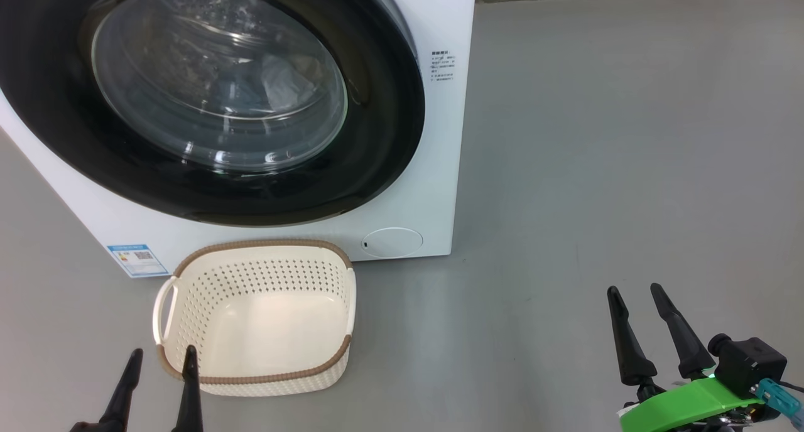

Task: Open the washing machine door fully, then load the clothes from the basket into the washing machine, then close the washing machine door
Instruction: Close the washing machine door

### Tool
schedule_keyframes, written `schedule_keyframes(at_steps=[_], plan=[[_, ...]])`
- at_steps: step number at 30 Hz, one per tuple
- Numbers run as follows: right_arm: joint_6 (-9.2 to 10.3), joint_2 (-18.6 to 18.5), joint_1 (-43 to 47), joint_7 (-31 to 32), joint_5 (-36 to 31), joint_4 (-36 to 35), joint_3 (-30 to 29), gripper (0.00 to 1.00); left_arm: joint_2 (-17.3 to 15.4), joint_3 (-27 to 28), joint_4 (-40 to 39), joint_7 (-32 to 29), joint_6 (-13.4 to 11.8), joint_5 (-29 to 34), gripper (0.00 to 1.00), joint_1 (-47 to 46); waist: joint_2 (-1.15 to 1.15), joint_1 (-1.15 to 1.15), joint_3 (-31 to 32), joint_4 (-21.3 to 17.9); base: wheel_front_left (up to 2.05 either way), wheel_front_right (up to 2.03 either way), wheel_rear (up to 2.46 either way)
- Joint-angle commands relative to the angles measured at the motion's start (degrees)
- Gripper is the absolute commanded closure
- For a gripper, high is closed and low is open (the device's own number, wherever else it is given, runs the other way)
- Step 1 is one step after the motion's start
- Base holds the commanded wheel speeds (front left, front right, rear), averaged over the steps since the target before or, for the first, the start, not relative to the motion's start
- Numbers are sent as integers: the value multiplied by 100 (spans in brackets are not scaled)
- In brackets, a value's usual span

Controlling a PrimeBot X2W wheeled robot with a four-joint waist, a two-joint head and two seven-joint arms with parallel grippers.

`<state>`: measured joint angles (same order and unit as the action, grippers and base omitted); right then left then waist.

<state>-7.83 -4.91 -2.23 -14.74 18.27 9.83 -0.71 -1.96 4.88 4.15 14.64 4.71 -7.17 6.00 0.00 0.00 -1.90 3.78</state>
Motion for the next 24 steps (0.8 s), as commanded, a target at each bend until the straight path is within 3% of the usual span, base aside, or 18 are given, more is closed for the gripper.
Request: schedule_keyframes(at_steps=[1, 24], plan=[[34, -11, -29, -26, -33, -155, 113, 0, -92, 179, -125, 36, -44, 62, 0, -75, 0, 0, 11, -1, 0, 0, 0], [34, -27, -36, -26, -75, -167, 75, 0, -92, 93, -147, 36, -120, 26, 0, -118, 0, 0, -64, 41, 0, 0, 0]])
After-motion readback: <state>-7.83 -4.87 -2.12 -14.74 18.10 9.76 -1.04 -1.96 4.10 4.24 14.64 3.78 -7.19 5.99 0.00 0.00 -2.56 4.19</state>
